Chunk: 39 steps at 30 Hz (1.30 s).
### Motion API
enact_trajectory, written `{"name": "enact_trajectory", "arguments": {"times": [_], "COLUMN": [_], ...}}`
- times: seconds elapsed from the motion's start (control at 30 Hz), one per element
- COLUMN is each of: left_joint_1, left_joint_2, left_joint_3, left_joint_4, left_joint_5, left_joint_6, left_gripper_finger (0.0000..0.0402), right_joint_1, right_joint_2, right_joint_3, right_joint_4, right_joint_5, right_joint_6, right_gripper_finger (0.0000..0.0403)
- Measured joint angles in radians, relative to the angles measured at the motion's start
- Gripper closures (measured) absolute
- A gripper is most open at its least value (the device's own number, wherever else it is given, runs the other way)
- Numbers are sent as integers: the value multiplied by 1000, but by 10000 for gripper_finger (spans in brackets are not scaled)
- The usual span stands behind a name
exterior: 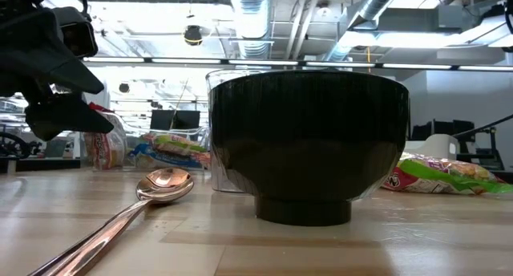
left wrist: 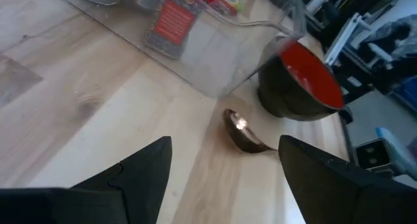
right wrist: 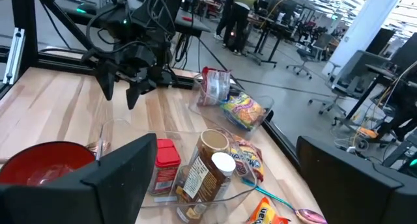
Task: Pick & Place Food Item
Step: Put the gold spoon into the white bin
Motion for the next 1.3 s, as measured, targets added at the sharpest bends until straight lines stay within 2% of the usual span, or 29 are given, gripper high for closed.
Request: {"name": "enact_trajectory", "arguments": {"times": [0.17, 0.37, 0.5, 0.83, 1.03, 1.3], "left_joint_1": [10, 49, 90, 137, 137, 159], "left_joint_2": [85, 223, 286, 379, 435, 507], "left_joint_3": [16, 72, 99, 133, 134, 142], "left_joint_4": [95, 97, 125, 184, 324, 425], "left_joint_5": [53, 63, 126, 209, 238, 259], "left_joint_6": [10, 12, 15, 46, 91, 115], "left_gripper_finger": [124, 124, 124, 124, 124, 124], "right_joint_1": [1, 1, 1, 1, 1, 1], "right_joint_2": [0, 0, 0, 0, 1, 1], "right_joint_3": [0, 0, 0, 0, 0, 0], "right_joint_4": [0, 2, 2, 2, 3, 3], "right_joint_5": [0, -1, -9, -24, -28, -35], "right_joint_6": [2, 2, 2, 2, 2, 2], "right_gripper_finger": [42, 42, 42, 42, 42, 42]}}
